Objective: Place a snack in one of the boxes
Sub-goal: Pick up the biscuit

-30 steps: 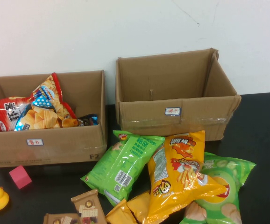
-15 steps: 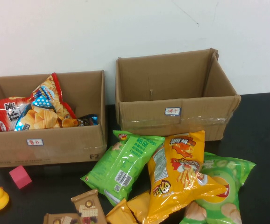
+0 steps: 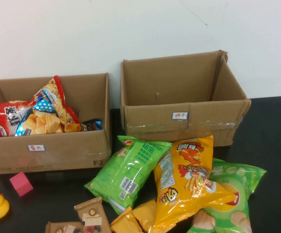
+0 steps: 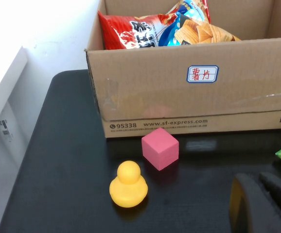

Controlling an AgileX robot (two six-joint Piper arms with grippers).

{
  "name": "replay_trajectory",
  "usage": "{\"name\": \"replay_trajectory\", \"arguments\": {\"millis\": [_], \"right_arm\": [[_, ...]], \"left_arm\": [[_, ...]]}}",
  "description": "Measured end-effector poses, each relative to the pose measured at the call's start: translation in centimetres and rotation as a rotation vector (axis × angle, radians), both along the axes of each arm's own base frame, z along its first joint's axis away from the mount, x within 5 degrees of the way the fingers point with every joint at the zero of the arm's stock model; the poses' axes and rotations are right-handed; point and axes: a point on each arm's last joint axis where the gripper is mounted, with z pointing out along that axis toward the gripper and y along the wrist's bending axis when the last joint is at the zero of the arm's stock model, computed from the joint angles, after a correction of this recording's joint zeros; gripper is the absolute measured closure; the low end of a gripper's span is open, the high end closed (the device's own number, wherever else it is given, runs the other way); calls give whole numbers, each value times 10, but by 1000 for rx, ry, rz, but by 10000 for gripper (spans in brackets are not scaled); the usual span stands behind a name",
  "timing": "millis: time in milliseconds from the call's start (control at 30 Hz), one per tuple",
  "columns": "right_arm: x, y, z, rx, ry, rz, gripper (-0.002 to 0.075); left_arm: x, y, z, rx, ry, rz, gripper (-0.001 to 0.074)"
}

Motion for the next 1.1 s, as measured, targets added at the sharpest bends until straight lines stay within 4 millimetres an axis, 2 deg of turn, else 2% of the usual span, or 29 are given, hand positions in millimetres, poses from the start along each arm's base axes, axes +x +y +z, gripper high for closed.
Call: {"name": "replay_trajectory", "arguments": {"millis": [200,267,433,500,533,600,633,667,733,833,967,1100], "right_arm": [[48,17,7,-18,163,229,727],[67,35,1,-44,240,359,727],[92,78,-26,-150,349,520,716],[102,97,-40,-165,368,555,659],[105,105,-45,-166,376,567,606],[117,119,-62,-154,399,572,452],[129,130,-77,-120,415,557,282],[135,134,-85,-104,426,544,196],[148,141,-100,-94,447,526,109],[165,150,-114,-94,454,510,55],[183,162,-125,-94,461,506,39],[184,183,-120,-95,427,555,36]], "left_arm": [[0,0,0,0,0,0,736],[0,0,0,0,0,0,736],[0,0,0,0,0,0,736],[0,0,0,0,0,0,736],[0,0,0,0,0,0,736],[0,0,0,0,0,0,736],[0,0,0,0,0,0,736],[0,0,0,0,0,0,736],[0,0,0,0,0,0,736],[0,0,0,0,0,0,736],[0,0,0,0,0,0,736],[0,0,0,0,0,0,736]]}}
